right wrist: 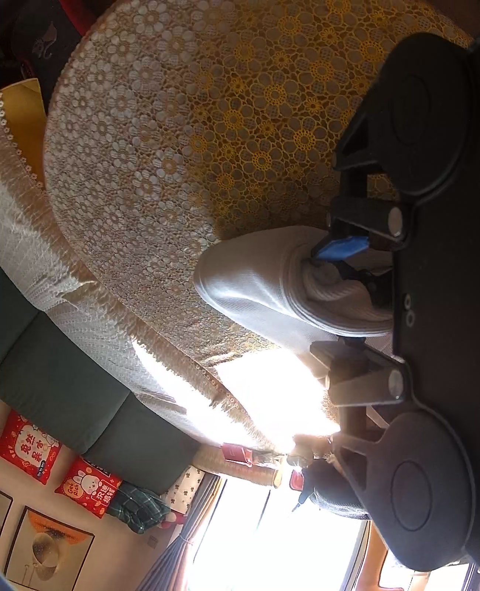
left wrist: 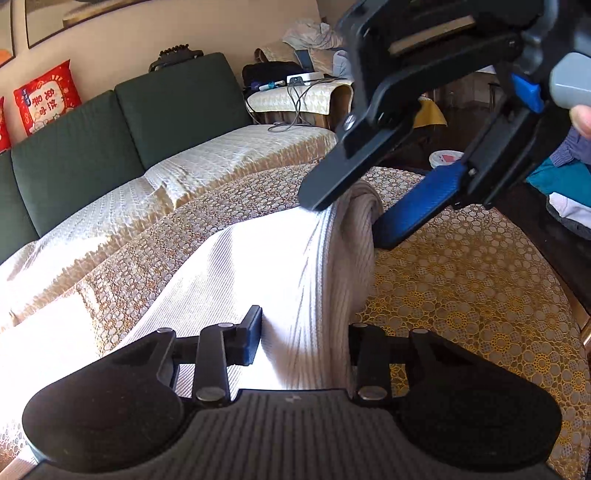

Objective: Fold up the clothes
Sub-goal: 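Grasp the folded white sweater edge with the right gripper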

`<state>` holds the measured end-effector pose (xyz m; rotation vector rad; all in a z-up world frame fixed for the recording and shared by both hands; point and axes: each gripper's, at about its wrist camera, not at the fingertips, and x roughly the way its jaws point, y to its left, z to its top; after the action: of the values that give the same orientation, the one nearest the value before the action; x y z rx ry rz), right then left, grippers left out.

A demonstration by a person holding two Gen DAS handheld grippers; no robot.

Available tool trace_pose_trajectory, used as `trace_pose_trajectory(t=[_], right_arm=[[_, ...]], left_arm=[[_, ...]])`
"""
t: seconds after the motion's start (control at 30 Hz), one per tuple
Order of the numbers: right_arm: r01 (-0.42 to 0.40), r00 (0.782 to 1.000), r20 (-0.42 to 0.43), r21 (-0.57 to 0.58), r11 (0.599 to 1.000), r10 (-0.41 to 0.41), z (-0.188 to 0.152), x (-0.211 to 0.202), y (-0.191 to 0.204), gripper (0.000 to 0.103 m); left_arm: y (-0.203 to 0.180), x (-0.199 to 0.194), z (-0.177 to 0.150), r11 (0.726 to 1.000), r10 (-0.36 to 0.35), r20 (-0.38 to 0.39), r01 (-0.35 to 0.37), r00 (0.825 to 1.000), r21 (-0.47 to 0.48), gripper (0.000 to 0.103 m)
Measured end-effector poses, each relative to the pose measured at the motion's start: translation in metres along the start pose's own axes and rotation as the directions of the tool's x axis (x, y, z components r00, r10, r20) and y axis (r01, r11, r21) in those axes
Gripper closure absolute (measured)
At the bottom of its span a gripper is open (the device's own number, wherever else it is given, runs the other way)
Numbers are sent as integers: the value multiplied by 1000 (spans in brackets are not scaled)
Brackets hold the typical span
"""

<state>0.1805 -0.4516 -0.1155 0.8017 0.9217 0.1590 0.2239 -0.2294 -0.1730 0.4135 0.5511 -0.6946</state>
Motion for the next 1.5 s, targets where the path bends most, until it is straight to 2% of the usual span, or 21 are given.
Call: trace_pose_trajectory(t=[0.1,0.23,0.3,0.43,0.63,0.67,0.8,0.87,0.93,1.03,1.17,1.27,1.37,1.5], right_arm=[[64,996,60,-19,998,-62,1,2,-6,0],[25,1000,9,111,994,-26,4,38,-26,0],[2,1000,-1,131,991,-2,1,52,-22,0],[54,998,-34,102,993,-51,-6,80,-10,0],[69,997,-56,201,977,-59,-4,103,-24,0],[92,995,-55,201,975,-82,-5,103,-24,0],[80,997,-27,194,978,-76,-10,97,-25,0],[70,998,-21,186,980,-67,-11,93,-23,0],[63,998,-16,171,983,-61,-11,90,-19,0],[52,999,-9,153,987,-51,-10,83,-14,0],[68,997,37,137,988,-74,-7,66,-8,0],[89,992,80,127,988,-99,-4,51,-4,0],[118,987,98,115,986,-130,6,34,-9,0],[181,973,130,93,979,-192,24,11,-21,0]], left_arm=[[2,0,-1,1000,-6,4,6,1000,-11,69],[2,1,-2,1000,-11,2,11,1000,-12,69],[2,3,-2,1000,-14,0,14,1000,-10,69],[0,6,-2,1000,-22,-2,22,1000,-10,69],[2,9,-2,999,-40,-1,40,999,-22,69],[2,9,-3,999,-42,-3,42,999,-22,69],[9,0,-5,996,-82,-10,82,997,-43,68],[15,-15,-6,992,-117,-9,116,993,-57,61],[24,-37,-12,988,-144,5,144,990,-60,44],[43,-73,-26,988,-149,23,150,989,-39,33],[76,-93,-43,998,-59,-32,59,998,12,32],[102,-100,-59,1000,3,-100,-1,995,25,32],[122,-106,-68,1000,31,-130,-30,991,8,32],[127,-104,-70,1000,2,-161,1,987,20,32]])
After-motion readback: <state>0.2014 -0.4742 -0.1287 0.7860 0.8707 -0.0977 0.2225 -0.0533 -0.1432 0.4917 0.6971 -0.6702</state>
